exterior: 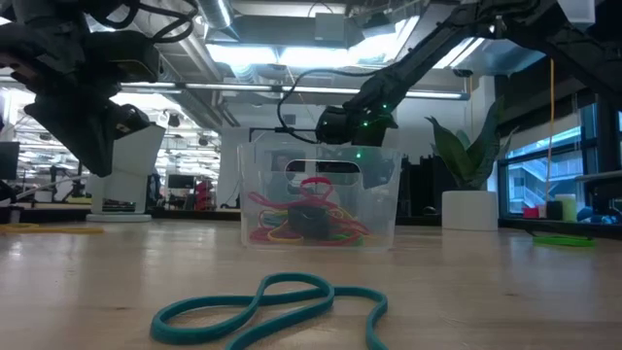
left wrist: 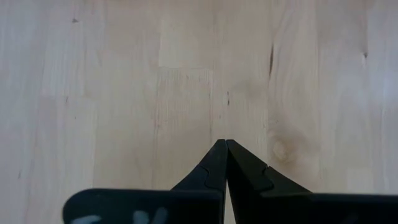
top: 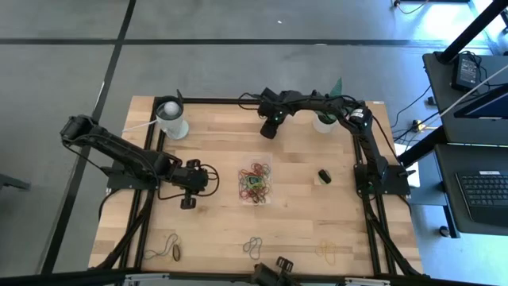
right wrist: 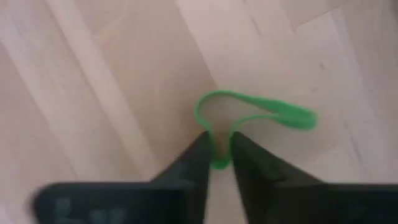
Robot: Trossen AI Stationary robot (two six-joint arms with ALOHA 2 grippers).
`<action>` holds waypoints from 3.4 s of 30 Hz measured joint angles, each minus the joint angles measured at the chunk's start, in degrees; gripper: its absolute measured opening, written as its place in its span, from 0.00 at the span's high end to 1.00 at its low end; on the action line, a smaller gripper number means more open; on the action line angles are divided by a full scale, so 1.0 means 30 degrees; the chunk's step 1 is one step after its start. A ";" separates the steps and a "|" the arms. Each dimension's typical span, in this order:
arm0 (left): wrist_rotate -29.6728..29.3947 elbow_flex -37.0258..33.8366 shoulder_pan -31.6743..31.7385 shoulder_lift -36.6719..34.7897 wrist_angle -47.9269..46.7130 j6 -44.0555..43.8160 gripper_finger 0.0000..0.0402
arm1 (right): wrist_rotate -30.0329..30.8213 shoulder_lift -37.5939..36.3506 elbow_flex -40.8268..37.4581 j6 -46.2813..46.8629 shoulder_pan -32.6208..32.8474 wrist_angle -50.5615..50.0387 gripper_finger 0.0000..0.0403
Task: Pick and place rubber bands into bin
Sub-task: Put the green rubber band into the transparent bin, then put the yellow rubber band into the transparent bin
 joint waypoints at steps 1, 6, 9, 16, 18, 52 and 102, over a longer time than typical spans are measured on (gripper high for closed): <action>0.0003 0.0000 0.0004 0.0000 0.0003 -0.0084 0.99 | -0.0063 0.0000 0.0000 -0.0141 -0.0009 -0.0119 0.91; 0.0000 0.0000 0.0000 0.0000 0.0192 -0.0112 0.99 | -0.0197 -0.0061 -0.0011 -0.0343 0.0027 -0.0356 0.97; -0.0010 0.0000 0.0000 0.0000 0.0345 -0.0107 0.99 | -0.0481 -0.0323 -0.0057 0.0460 0.0030 -0.0704 0.99; -0.0172 0.0000 0.0007 0.0007 0.0454 0.0100 0.99 | -0.1214 -0.2316 0.0034 0.1158 0.0469 -0.1299 1.00; -0.0253 0.0000 0.0007 0.0007 0.0463 0.0104 0.99 | -0.1062 -0.2834 0.0025 0.1172 0.0660 -0.1534 1.00; -0.0342 0.0000 0.0007 0.0007 0.1893 -0.0046 0.99 | 0.0508 -0.4816 -0.0466 0.7187 0.9623 -0.2242 0.97; -0.0338 0.0000 0.0003 0.0007 0.2658 0.1622 0.99 | 0.4718 -0.7606 -0.2713 0.9495 1.0677 -0.3450 0.51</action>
